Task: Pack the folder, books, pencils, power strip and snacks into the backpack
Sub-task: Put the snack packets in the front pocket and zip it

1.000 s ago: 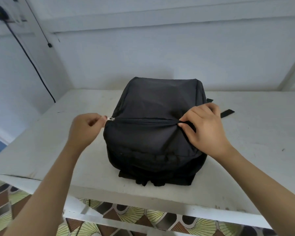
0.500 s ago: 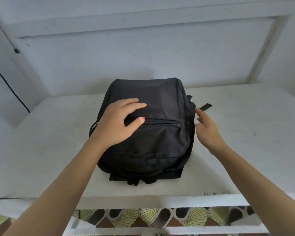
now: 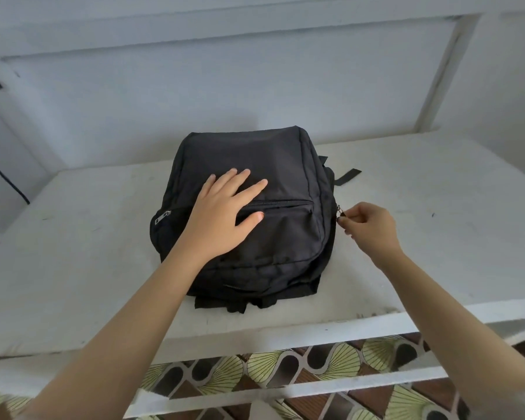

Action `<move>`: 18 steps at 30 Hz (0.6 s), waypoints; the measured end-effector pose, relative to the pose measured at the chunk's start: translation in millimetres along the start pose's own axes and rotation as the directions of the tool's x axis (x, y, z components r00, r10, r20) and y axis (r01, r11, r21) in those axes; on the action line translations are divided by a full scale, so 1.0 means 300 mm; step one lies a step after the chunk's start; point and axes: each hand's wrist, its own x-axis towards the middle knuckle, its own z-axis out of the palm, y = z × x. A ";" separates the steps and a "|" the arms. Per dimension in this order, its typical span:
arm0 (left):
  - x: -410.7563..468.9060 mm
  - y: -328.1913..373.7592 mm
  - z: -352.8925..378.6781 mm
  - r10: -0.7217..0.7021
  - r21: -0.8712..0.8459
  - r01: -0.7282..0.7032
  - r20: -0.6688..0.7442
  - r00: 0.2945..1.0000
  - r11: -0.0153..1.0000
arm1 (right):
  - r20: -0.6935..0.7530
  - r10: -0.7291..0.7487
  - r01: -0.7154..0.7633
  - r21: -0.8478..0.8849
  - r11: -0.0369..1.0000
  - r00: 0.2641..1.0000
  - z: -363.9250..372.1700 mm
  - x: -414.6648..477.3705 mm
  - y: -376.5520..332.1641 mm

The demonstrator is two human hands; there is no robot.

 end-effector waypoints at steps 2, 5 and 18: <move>-0.002 0.000 0.004 0.004 0.006 -0.004 -0.008 1.000 1.000 | -0.027 -0.057 0.055 -0.076 0.996 0.998 -0.008 -0.034 0.000; -0.008 0.001 0.008 0.002 0.007 -0.002 -0.007 1.000 1.000 | -0.027 -0.192 0.182 -0.222 0.958 0.981 -0.008 -0.125 -0.008; -0.062 0.040 -0.018 -0.078 -0.285 0.068 -0.025 0.997 0.956 | 0.150 -0.805 0.798 -0.322 0.510 0.575 0.137 -0.490 -0.018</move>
